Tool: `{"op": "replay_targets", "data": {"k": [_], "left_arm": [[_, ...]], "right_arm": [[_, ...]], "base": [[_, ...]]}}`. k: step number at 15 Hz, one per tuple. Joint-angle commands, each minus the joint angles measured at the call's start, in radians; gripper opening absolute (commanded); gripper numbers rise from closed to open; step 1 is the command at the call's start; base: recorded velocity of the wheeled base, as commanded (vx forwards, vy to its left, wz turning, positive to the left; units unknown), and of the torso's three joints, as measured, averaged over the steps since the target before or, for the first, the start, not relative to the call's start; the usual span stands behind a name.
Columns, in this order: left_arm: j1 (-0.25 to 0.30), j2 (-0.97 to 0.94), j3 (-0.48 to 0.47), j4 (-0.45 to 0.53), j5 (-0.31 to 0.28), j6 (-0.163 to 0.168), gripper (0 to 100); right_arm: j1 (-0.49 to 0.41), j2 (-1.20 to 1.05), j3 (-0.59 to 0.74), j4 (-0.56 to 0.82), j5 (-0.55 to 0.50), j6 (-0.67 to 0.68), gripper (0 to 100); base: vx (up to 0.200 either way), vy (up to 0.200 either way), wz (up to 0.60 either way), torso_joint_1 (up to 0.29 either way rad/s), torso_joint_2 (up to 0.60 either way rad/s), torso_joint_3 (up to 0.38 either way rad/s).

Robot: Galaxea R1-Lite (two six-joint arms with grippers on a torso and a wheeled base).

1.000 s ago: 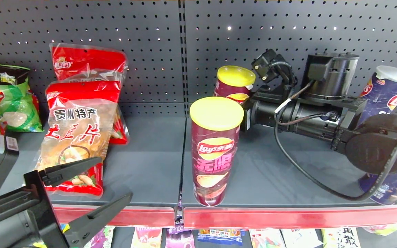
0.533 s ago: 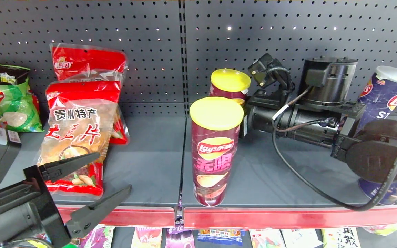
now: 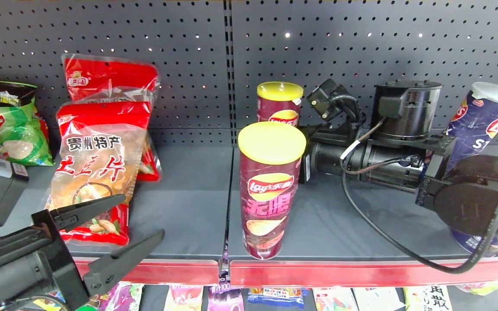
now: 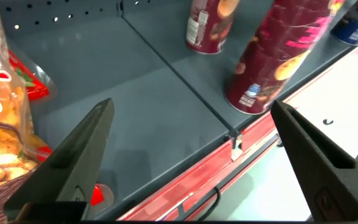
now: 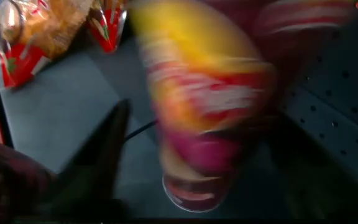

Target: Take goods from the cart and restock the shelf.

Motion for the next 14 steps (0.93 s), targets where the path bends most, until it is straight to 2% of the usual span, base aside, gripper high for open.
{"op": "replay_targets", "data": {"k": [1,8,14], "left_arm": [[0.000,0.013,-0.008,0.000,0.000,0.001,100],[0.000,0.036,-0.012,0.000,0.003,0.001,100],[0.000,0.035,-0.025,0.000,0.003,0.002,100]], "right_arm": [[0.007,-0.027,0.005,-0.009,0.001,0.012,100],[-0.011,-0.144,0.166,-0.012,-0.058,0.044,100],[-0.076,-0.128,0.199,-0.012,-0.098,0.058,100]], "base": [[0.000,0.000,0.00,0.000,0.00,0.000],[0.000,0.000,0.00,0.000,0.00,0.000],[0.000,0.000,0.00,0.000,0.00,0.000]]}}
